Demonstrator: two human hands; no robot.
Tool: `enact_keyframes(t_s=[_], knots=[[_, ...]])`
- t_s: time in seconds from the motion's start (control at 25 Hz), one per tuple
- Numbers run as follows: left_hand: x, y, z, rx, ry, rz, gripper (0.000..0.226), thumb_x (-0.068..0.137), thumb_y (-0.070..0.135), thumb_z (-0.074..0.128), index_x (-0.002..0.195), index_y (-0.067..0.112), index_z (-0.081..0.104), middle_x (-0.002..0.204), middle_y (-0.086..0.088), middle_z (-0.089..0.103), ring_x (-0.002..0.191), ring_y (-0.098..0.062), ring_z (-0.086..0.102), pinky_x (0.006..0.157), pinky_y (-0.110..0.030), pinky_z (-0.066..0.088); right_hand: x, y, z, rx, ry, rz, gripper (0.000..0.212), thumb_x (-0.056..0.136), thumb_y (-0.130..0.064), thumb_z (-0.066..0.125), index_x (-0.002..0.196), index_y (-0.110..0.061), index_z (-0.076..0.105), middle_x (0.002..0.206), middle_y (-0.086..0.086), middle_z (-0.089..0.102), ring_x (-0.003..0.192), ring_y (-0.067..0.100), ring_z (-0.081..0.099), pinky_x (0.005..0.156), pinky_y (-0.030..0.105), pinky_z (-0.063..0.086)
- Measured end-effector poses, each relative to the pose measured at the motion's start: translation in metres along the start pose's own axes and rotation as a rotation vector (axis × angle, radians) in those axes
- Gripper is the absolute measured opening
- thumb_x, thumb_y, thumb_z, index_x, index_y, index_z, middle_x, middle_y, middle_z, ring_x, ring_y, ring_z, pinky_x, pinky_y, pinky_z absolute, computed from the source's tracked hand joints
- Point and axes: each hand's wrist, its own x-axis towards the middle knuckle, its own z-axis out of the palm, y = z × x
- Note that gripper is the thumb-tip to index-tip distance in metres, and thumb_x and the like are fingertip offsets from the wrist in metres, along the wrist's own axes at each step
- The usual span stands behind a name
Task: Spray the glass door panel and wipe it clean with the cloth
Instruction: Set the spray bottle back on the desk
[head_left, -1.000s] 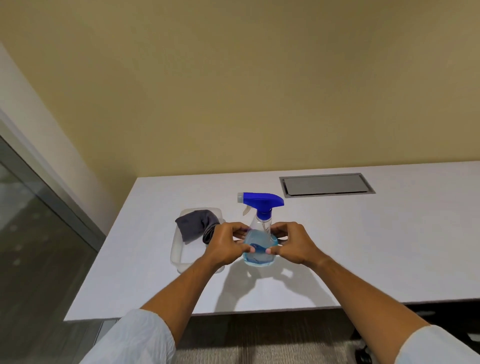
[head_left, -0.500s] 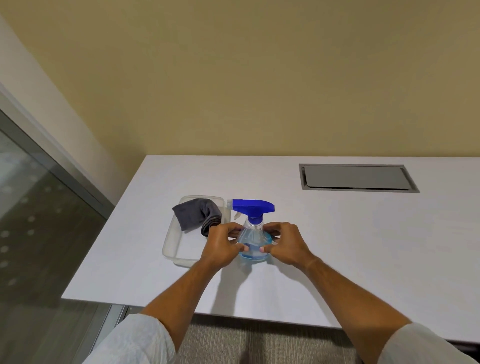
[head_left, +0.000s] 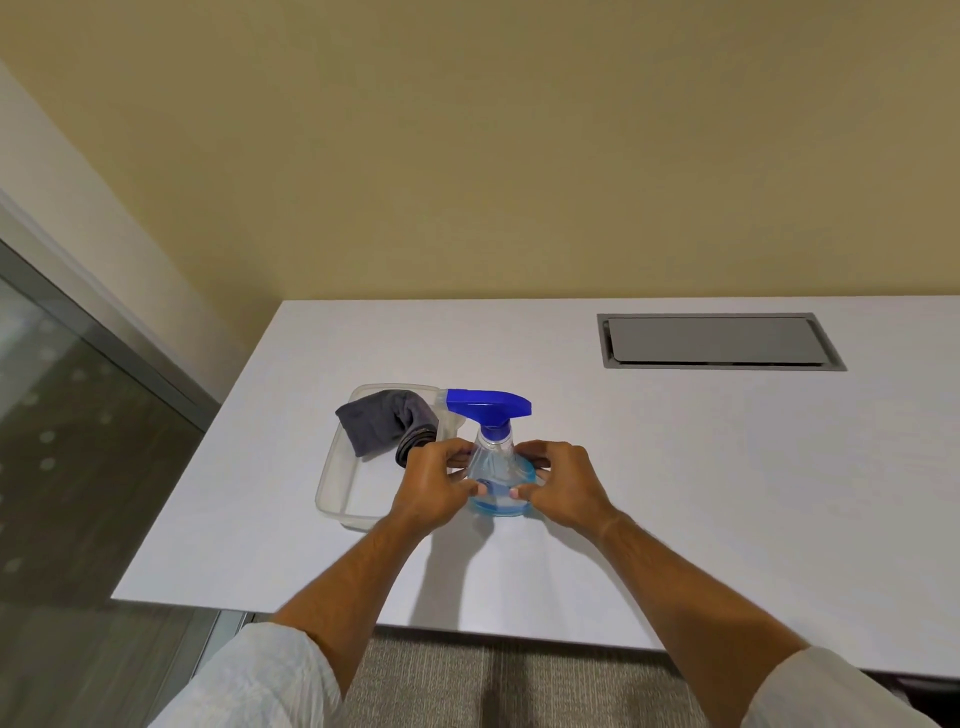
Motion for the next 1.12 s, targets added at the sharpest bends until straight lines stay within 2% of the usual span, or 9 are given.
enact_keyframes(t_s=[0.16, 0.24, 0.32, 0.48, 0.64, 0.76, 0.92, 1.0, 1.12], knots=[[-0.001, 0.000, 0.002, -0.028, 0.006, 0.004, 0.051, 0.076, 0.003, 0.080, 0.123, 0.005, 0.061, 0.116, -0.007, 0.068, 0.102, -0.018, 0.064, 0.094, -0.036, 0.055, -0.002, -0.001, 0.002, -0.014, 0.006, -0.015, 0.052, 0.077, -0.014, 0.082, 0.124, -0.011, 0.061, 0.121, 0.002, 0.067, 0.099, 0.012, 0.059, 0.086, 0.020, 0.049], [-0.003, 0.001, 0.003, -0.034, 0.000, 0.000, 0.054, 0.076, 0.002, 0.079, 0.126, 0.005, 0.059, 0.120, -0.009, 0.066, 0.105, -0.019, 0.063, 0.096, -0.035, 0.054, -0.004, 0.001, 0.002, -0.016, 0.019, -0.028, 0.051, 0.077, -0.015, 0.082, 0.123, -0.011, 0.062, 0.120, 0.003, 0.068, 0.100, 0.014, 0.061, 0.094, 0.027, 0.053], [-0.006, 0.001, 0.003, -0.020, -0.019, -0.001, 0.061, 0.075, 0.003, 0.081, 0.130, 0.006, 0.056, 0.126, -0.010, 0.064, 0.112, -0.021, 0.063, 0.099, -0.036, 0.052, -0.007, 0.002, 0.004, -0.036, 0.043, -0.020, 0.054, 0.078, -0.018, 0.082, 0.127, -0.013, 0.060, 0.124, 0.003, 0.067, 0.108, 0.018, 0.062, 0.100, 0.037, 0.052], [-0.021, -0.005, -0.002, 0.187, -0.014, 0.087, 0.079, 0.077, 0.019, 0.082, 0.145, 0.012, 0.041, 0.144, -0.007, 0.051, 0.129, -0.023, 0.052, 0.106, -0.036, 0.046, -0.019, -0.002, 0.010, -0.123, 0.113, 0.001, 0.071, 0.083, -0.035, 0.076, 0.144, -0.020, 0.043, 0.147, 0.001, 0.049, 0.132, 0.020, 0.048, 0.108, 0.036, 0.041], [-0.045, -0.013, -0.011, 0.512, -0.006, 0.271, 0.095, 0.085, 0.049, 0.064, 0.155, 0.019, 0.008, 0.164, -0.003, 0.010, 0.150, -0.021, 0.014, 0.119, -0.035, 0.021, -0.040, -0.008, 0.021, -0.235, 0.159, -0.040, 0.085, 0.086, -0.054, 0.063, 0.153, -0.023, 0.021, 0.161, 0.001, 0.025, 0.147, 0.023, 0.027, 0.118, 0.037, 0.022], [-0.059, -0.020, -0.016, 0.648, 0.028, 0.283, 0.106, 0.080, 0.067, 0.048, 0.154, 0.020, -0.011, 0.163, -0.003, -0.015, 0.151, -0.021, -0.010, 0.124, -0.040, 0.006, -0.059, -0.013, 0.035, -0.333, 0.293, -0.099, 0.096, 0.079, -0.066, 0.053, 0.155, -0.018, 0.021, 0.162, 0.004, 0.020, 0.150, 0.026, 0.019, 0.116, 0.035, 0.011], [-0.079, -0.029, -0.023, 0.753, 0.046, 0.297, 0.111, 0.079, 0.074, 0.042, 0.148, 0.021, -0.027, 0.159, -0.004, -0.028, 0.147, -0.021, -0.023, 0.121, -0.039, -0.012, -0.081, -0.021, 0.055, -0.394, 0.396, -0.110, 0.097, 0.078, -0.067, 0.054, 0.153, -0.012, 0.026, 0.160, 0.010, 0.028, 0.147, 0.030, 0.025, 0.117, 0.041, 0.014], [-0.086, -0.033, -0.027, 0.775, 0.071, 0.309, 0.108, 0.076, 0.081, 0.029, 0.144, 0.024, -0.034, 0.157, -0.005, -0.031, 0.146, -0.022, -0.025, 0.117, -0.037, -0.018, -0.089, -0.024, 0.063, -0.409, 0.400, -0.117, 0.097, 0.079, -0.068, 0.053, 0.153, -0.012, 0.024, 0.160, 0.010, 0.026, 0.147, 0.029, 0.024, 0.117, 0.041, 0.013], [-0.094, -0.041, -0.035, 0.775, 0.099, 0.302, 0.112, 0.070, 0.090, 0.011, 0.150, 0.021, -0.023, 0.158, -0.005, -0.028, 0.147, -0.022, -0.023, 0.118, -0.039, -0.017, -0.097, -0.025, 0.073, -0.437, 0.363, -0.144, 0.097, 0.081, -0.068, 0.053, 0.154, -0.012, 0.022, 0.162, 0.007, 0.022, 0.149, 0.027, 0.021, 0.118, 0.041, 0.010]])
